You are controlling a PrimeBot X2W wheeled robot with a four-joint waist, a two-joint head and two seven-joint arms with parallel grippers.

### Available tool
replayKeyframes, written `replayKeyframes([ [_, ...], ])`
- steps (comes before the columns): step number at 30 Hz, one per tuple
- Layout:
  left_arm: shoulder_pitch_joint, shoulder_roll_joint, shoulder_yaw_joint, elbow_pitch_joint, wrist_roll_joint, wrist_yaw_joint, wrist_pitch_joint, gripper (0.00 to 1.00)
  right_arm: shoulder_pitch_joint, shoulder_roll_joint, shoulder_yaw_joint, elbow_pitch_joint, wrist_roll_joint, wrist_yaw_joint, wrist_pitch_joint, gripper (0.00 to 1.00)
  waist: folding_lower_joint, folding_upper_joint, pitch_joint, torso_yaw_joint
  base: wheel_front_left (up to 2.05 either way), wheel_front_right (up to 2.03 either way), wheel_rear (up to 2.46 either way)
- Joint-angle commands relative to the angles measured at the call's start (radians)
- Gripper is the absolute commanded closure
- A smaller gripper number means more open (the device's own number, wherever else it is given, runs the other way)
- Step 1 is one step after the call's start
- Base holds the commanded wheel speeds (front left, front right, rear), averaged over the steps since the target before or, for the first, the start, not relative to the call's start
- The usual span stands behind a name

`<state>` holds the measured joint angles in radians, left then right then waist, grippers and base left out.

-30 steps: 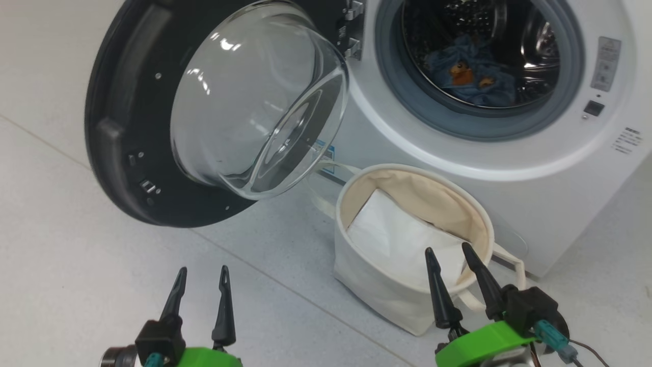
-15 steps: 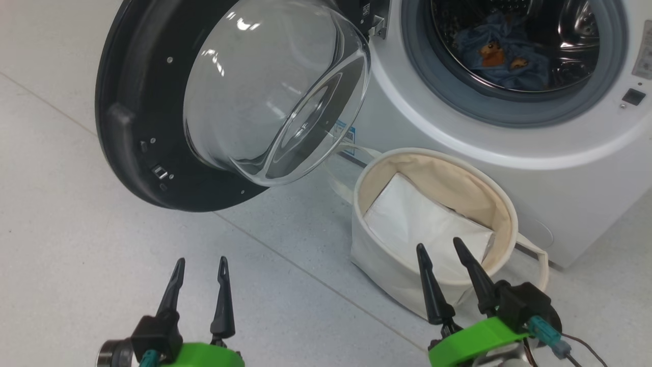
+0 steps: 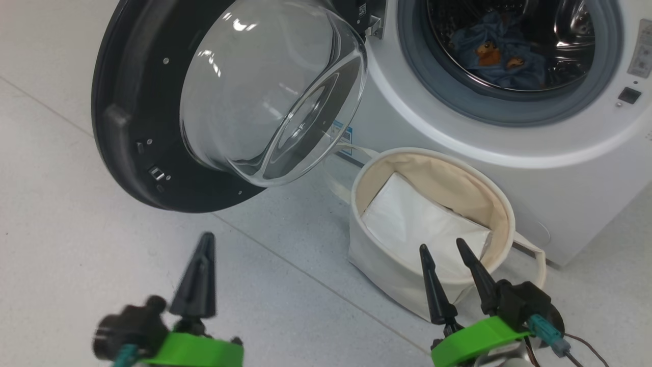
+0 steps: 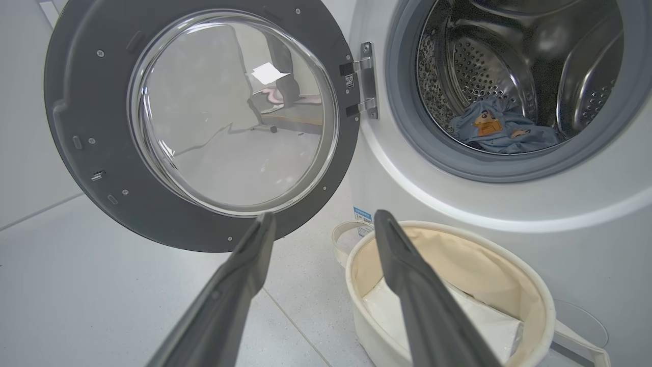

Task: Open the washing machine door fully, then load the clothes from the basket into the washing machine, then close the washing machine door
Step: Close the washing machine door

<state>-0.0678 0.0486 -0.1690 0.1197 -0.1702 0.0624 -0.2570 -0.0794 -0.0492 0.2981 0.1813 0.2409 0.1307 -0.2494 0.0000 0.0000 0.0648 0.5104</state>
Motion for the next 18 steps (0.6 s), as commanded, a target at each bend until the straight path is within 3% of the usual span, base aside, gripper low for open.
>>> replayKeyframes([
  [1, -0.033, 0.005, 0.07, -0.096, -0.042, -0.031, -0.005, 1.0, -0.035, -0.001, 0.013, -0.026, -0.01, 0.0, -0.012, 0.0, 0.0, 0.0, 0.003, -0.001, 0.0, 0.0, 0.0],
  [5, -0.024, 0.004, 0.199, -0.238, -0.166, -0.116, -0.005, 1.0, -0.04, -0.001, 0.002, -0.023, -0.025, 0.0, -0.012, 0.0, 0.0, 0.0, 0.009, -0.003, 0.0, 0.0, 0.0],
  [10, -0.065, 0.021, 0.354, -0.268, -0.504, -0.178, 0.002, 1.0, -0.048, -0.001, 0.006, -0.025, -0.03, 0.0, -0.012, 0.0, 0.0, 0.0, 0.021, -0.012, 0.0, 0.0, 0.0],
  [13, -0.141, 0.096, 0.424, -0.268, -0.768, -0.19, 0.084, 1.0, -0.059, -0.001, 0.008, -0.026, -0.038, 0.0, -0.012, 0.0, 0.0, 0.0, 0.038, -0.016, 0.0, 0.0, 0.0],
  [14, -0.17, 0.134, 0.455, -0.255, -0.823, -0.191, 0.107, 1.0, -0.063, -0.001, 0.008, -0.025, -0.041, 0.0, -0.012, 0.0, 0.0, 0.0, 0.043, -0.017, 0.0, 0.0, 0.0],
  [15, -0.17, 0.134, 0.455, -0.255, -0.823, -0.191, 0.107, 1.0, -0.063, -0.001, 0.008, -0.025, -0.041, 0.0, -0.012, 0.0, 0.0, 0.0, 0.043, -0.017, 0.0, 0.0, 0.0],
  [18, -0.274, 0.214, 0.541, -0.161, -1.038, -0.192, 0.215, 1.0, -0.077, -0.001, 0.013, -0.023, -0.051, 0.0, -0.012, 0.0, 0.0, 0.0, 0.061, -0.026, 0.0, 0.0, 0.0],
])
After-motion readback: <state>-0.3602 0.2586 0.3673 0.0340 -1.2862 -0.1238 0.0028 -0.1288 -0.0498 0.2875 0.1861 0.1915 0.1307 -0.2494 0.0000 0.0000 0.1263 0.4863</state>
